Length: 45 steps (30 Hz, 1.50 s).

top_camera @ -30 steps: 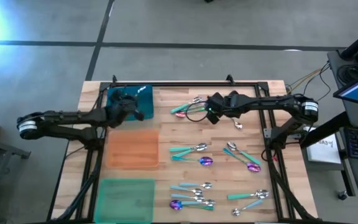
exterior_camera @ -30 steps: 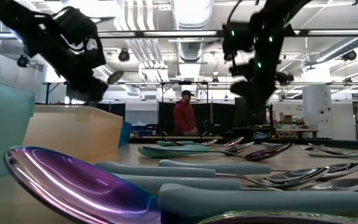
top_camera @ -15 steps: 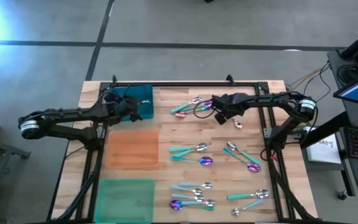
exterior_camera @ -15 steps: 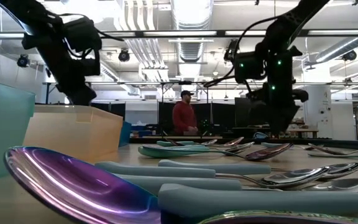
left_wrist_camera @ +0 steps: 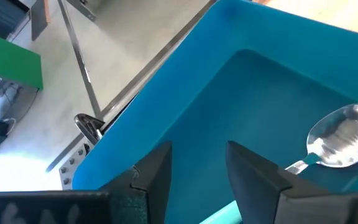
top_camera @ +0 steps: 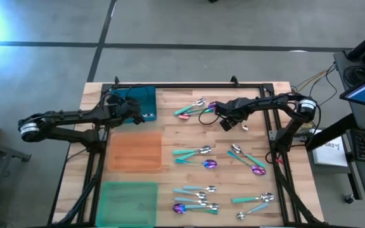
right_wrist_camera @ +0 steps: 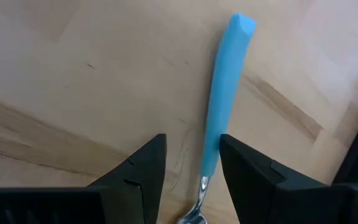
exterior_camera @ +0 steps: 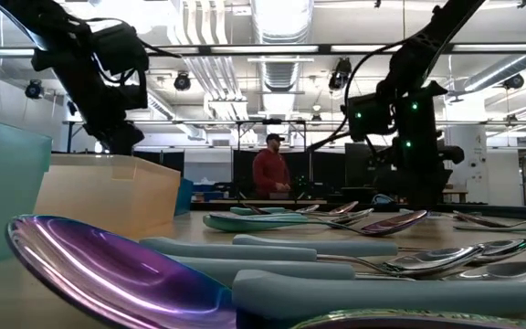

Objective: Sort silverware by color (type)
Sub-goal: Put the blue spoon into the orange bin

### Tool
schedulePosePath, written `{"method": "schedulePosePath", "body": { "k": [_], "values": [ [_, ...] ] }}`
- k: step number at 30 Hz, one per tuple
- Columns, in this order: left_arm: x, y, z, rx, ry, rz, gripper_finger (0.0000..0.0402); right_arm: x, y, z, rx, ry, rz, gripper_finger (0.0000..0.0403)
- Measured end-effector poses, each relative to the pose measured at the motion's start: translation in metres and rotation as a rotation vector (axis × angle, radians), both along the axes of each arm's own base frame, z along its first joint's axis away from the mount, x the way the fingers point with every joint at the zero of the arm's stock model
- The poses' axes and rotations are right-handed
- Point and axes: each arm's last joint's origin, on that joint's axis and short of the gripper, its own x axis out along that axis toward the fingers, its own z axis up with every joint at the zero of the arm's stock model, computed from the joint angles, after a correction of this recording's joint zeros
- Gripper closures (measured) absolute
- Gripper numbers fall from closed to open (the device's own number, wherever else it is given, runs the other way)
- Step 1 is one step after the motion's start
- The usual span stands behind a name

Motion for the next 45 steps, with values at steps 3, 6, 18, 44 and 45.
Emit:
{"method": "schedulePosePath", "body": {
  "k": [3, 6, 18, 44, 45],
  "values": [
    [0.001, 0.000, 0.000, 0.000, -0.016, 0.003, 0.0272, 0.000, 0.000, -0.005, 0.011, 0.025, 0.013, 0.0258],
    [0.003, -0.002, 0.001, -0.017, -0.039, -0.024, 0.0272, 0.001, 0.000, -0.008, 0.029, 0.033, 0.032, 0.0275],
    [0.024, -0.018, 0.006, -0.138, -0.239, -0.254, 0.0272, 0.001, -0.002, -0.010, 0.043, 0.025, 0.054, 0.0353],
    [0.061, -0.084, 0.037, -0.285, -0.679, -0.790, 0.0272, 0.007, -0.002, 0.020, 0.103, -0.126, 0.165, 0.0386],
    [0.061, -0.084, 0.037, -0.271, -0.678, -0.774, 0.0272, 0.008, -0.001, 0.026, 0.093, -0.162, 0.172, 0.0387]
  ]
}}
